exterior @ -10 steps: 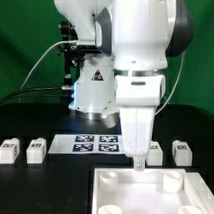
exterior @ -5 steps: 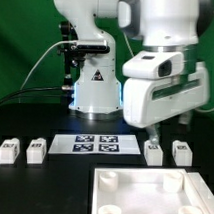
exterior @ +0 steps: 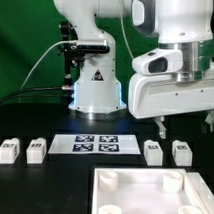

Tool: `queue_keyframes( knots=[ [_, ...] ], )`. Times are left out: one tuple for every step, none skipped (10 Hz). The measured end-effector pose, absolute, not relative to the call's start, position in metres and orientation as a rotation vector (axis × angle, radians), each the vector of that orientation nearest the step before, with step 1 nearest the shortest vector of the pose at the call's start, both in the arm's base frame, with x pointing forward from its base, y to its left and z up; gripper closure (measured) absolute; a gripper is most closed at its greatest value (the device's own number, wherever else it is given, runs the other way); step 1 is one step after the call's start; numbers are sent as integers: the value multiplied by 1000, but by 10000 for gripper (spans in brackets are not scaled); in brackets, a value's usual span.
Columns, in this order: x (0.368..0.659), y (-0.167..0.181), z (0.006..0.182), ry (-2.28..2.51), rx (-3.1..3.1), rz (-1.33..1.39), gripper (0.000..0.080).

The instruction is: Assemble one leg

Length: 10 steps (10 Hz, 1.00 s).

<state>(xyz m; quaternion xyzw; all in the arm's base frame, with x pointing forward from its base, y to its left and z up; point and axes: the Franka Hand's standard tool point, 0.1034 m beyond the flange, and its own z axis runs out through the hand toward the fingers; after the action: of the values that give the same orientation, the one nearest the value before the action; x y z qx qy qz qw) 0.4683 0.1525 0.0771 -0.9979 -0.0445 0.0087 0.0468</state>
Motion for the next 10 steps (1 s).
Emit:
queue_keyframes(
  knots=[
    [461, 156, 71, -73, -3044, 107, 150],
    [460, 160, 71, 0, -3046, 138, 150],
    [451, 158, 69, -13, -3052, 303, 150],
    [451, 155, 64, -6, -3043, 447, 150],
    [452, 154, 60, -1, -3026, 592, 150],
    [452, 155, 58, -7, -3007, 707, 150],
    [449, 153, 58, -13, -2985, 815, 150],
    [445, 152, 59, -21, -2949, 961, 150],
    [448, 152, 55, -22, -2931, 1016, 150],
    [446, 154, 54, -1, -2930, 1037, 150]
  ],
)
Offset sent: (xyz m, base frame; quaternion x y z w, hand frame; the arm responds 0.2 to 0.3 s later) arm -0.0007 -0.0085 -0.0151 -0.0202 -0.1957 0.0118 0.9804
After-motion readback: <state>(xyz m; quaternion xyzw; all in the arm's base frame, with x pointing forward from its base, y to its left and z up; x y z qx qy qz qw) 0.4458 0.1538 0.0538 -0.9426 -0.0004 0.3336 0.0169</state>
